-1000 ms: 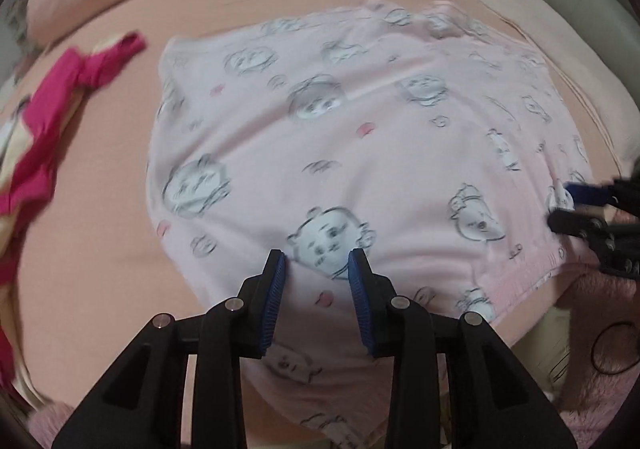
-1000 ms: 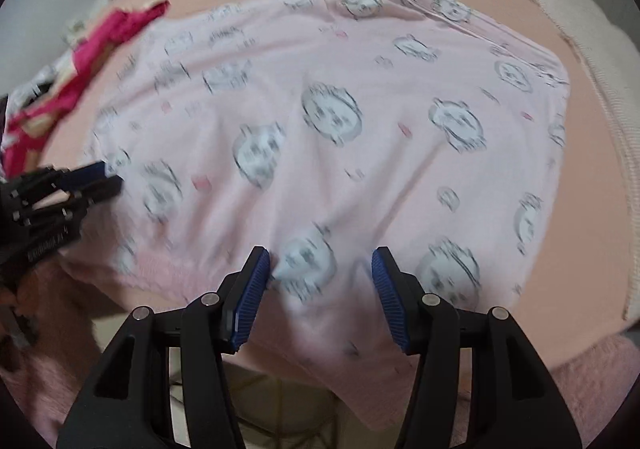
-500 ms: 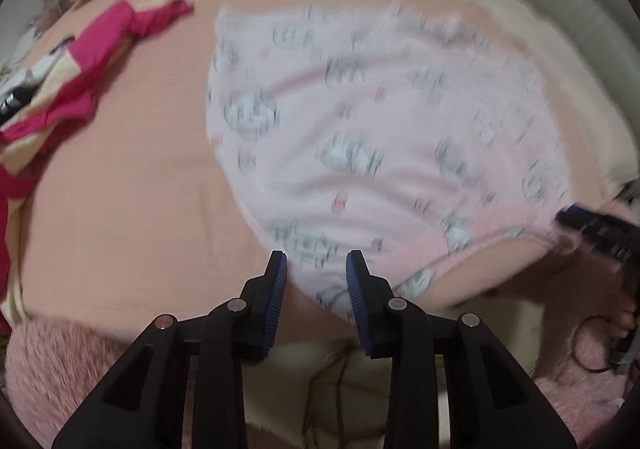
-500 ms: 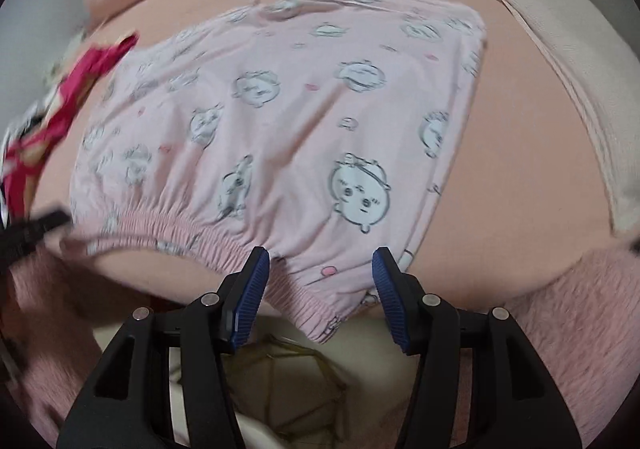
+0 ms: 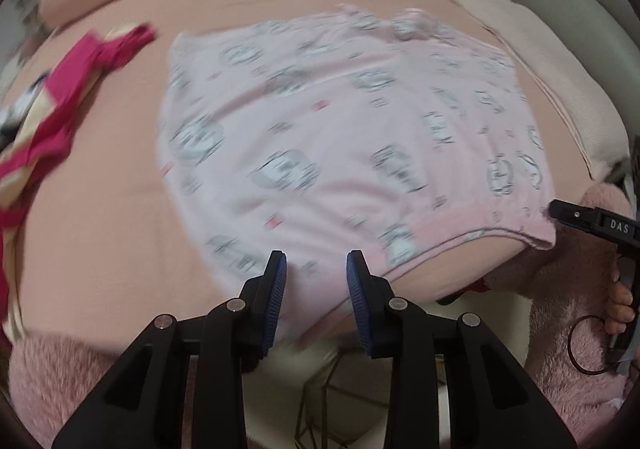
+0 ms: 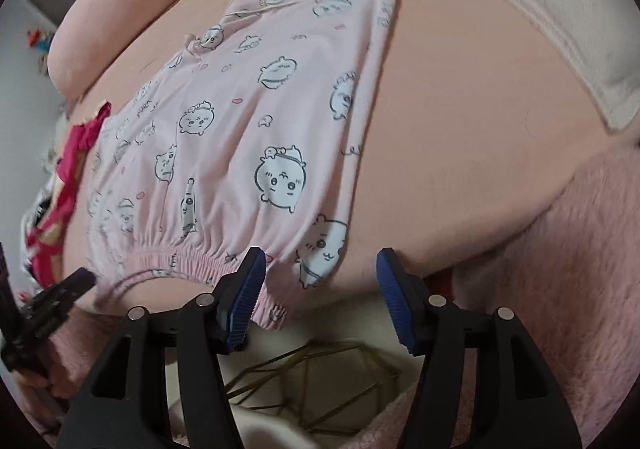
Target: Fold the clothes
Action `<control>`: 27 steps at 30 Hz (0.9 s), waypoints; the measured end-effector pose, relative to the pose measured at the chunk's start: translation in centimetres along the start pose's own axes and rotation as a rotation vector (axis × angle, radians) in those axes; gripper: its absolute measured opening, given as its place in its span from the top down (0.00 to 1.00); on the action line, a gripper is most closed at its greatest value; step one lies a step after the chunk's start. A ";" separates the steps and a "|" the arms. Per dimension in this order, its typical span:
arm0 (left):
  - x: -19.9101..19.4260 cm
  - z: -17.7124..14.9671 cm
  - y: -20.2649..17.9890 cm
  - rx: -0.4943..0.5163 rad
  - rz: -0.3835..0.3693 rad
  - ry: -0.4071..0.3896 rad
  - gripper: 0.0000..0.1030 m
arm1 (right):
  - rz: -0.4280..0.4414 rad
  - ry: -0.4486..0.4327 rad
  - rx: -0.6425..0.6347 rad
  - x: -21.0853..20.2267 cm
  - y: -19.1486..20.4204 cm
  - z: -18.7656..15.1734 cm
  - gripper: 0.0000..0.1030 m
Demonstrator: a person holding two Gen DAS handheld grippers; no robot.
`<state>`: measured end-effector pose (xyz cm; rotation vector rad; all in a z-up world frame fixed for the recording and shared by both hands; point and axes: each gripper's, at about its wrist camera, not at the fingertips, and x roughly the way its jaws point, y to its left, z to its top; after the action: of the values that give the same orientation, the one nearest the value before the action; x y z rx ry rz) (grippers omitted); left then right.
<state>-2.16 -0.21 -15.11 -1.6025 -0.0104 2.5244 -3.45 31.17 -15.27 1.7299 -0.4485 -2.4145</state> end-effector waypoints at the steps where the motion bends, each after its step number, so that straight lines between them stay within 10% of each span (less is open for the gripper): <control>1: 0.5 0.6 -0.3 0.011 -0.011 0.005 0.68 | 0.006 0.016 -0.001 0.3 0.1 -0.1 0.42; 8: 2.4 0.3 -0.5 -0.020 -0.029 0.060 0.66 | 0.178 0.144 0.046 2.4 0.4 -1.3 0.50; 14: 1.7 -0.5 0.9 -0.084 -0.062 0.049 0.66 | 0.149 0.091 0.018 1.7 1.3 -0.7 0.83; 27: -0.4 -1.1 5.9 -0.345 -0.244 -0.102 0.65 | 0.281 -0.042 -0.136 0.0 7.8 5.3 0.90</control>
<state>-1.74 -6.20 -15.73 -1.4673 -0.6438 2.5046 -8.88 24.60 -11.22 1.4553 -0.4840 -2.2293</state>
